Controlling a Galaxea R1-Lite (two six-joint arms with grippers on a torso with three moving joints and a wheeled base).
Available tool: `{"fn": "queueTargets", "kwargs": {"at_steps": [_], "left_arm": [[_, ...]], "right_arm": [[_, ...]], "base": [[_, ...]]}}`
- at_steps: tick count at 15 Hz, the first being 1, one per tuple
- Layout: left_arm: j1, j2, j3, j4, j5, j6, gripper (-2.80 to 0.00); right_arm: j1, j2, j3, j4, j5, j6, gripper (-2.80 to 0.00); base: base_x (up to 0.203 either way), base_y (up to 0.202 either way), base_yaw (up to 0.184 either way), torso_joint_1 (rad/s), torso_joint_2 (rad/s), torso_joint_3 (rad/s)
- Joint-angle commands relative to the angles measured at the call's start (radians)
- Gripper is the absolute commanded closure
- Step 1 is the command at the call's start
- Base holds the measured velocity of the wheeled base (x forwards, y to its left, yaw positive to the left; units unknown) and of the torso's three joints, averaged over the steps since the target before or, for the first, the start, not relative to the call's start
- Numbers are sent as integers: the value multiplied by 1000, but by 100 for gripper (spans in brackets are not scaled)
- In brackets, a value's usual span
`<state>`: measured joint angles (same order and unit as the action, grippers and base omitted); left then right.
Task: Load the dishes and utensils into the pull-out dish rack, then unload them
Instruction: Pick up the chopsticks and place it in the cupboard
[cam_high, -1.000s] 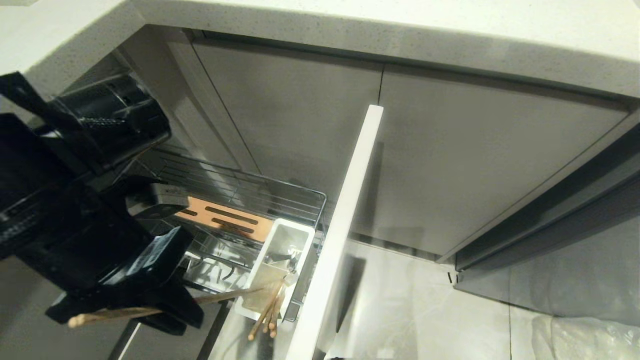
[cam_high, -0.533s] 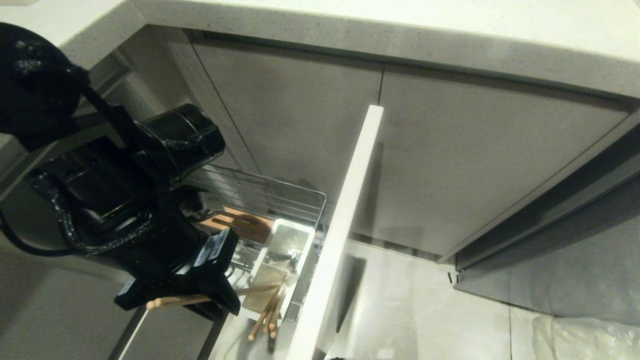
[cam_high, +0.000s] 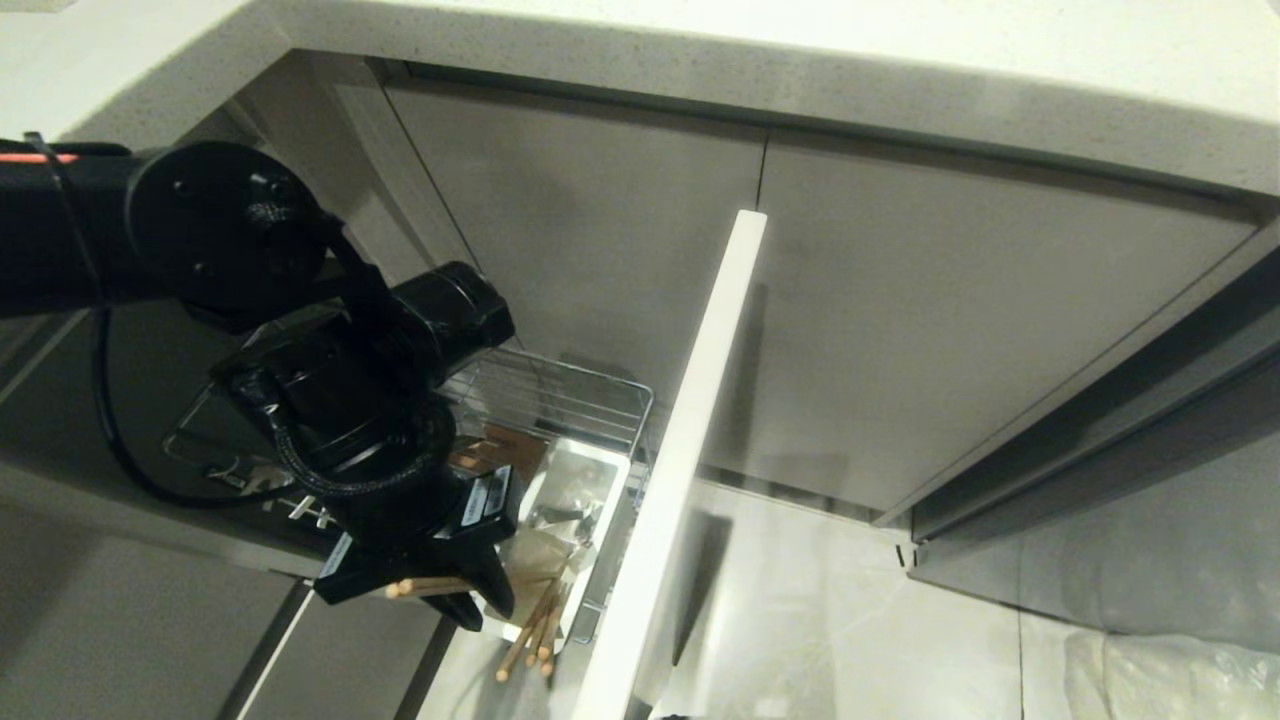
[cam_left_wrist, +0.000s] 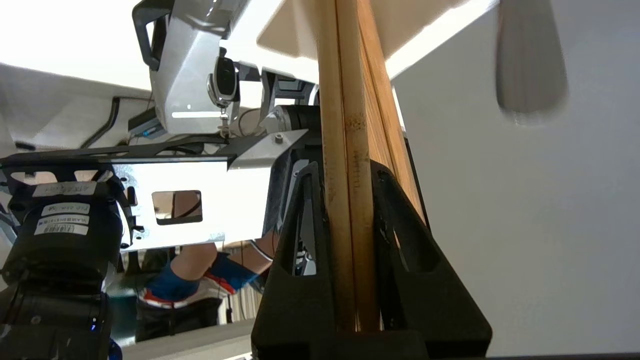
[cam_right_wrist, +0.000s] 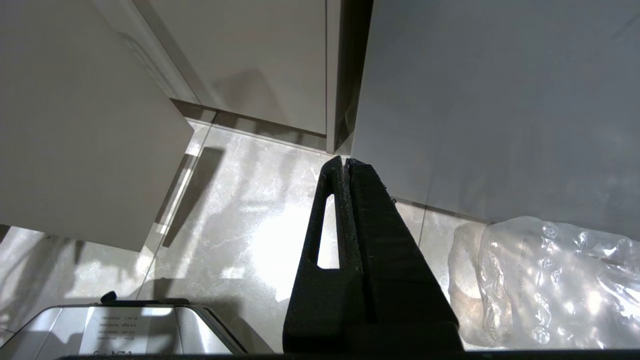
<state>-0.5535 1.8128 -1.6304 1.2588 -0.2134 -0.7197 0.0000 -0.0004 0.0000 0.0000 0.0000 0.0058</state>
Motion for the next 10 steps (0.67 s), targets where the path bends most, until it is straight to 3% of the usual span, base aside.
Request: {"fn": "queueTargets", "kwargs": {"at_steps": [1,10], "left_arm": [[7,33,1,3,-1,-4,0],[27,110,-2,-30,-3,-4,0]], "right_arm": [[0,0,0,0,0,0,0],[0,0,0,0,0,0,0]], "base": [[0,0,0,0,0,0],[0,0,0,0,0,0]]}}
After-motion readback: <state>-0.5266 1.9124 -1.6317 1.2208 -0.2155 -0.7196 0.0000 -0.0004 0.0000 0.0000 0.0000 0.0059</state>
